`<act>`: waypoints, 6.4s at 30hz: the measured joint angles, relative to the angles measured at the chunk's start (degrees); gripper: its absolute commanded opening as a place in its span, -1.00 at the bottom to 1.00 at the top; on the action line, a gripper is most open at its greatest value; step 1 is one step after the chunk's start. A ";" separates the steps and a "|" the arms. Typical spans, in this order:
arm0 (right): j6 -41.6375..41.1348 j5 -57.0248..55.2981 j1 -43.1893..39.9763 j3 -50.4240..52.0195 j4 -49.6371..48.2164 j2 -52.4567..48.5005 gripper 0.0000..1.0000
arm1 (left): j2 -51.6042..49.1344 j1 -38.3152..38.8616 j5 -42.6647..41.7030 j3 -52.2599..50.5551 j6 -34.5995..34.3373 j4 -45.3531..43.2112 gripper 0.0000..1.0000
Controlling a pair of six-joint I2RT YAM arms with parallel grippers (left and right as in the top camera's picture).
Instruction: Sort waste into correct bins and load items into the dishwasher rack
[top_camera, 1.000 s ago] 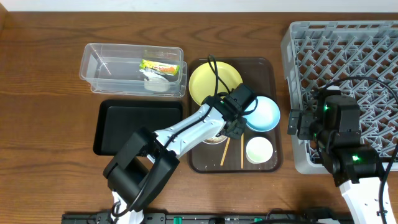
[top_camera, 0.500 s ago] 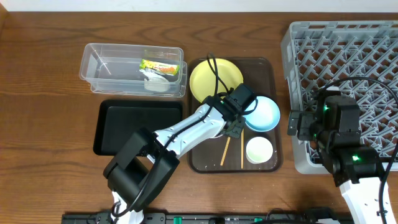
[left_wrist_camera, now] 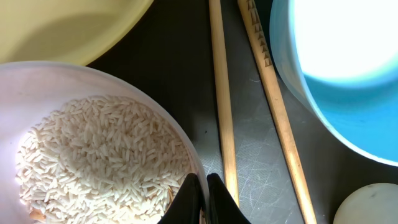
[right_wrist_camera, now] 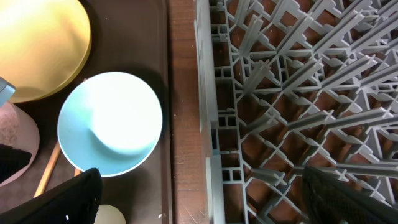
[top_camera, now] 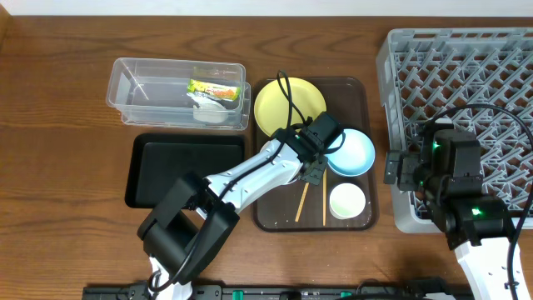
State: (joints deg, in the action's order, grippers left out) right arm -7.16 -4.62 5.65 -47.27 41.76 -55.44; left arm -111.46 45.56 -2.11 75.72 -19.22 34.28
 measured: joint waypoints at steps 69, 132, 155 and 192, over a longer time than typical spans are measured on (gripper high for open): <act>0.00 0.13 0.00 0.00 2.29 0.00 0.98 | 25.00 -41.46 -41.81 -2.05 12.17 23.61 -0.88; -0.02 0.13 0.00 0.00 3.41 0.00 0.98 | 4.57 -68.67 -85.99 -13.14 -1.27 19.15 -0.88; 0.00 0.15 0.00 0.00 2.95 0.00 0.98 | 20.92 -24.81 -33.97 -4.39 7.15 -6.84 -0.88; 0.00 0.13 0.00 -0.07 2.99 0.00 0.98 | 11.26 -12.83 -20.44 -4.44 7.39 -18.71 -0.06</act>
State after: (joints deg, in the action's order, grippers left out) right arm -7.16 -4.49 5.65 -47.33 44.75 -55.44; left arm -100.20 32.73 -22.55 71.29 -11.84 15.57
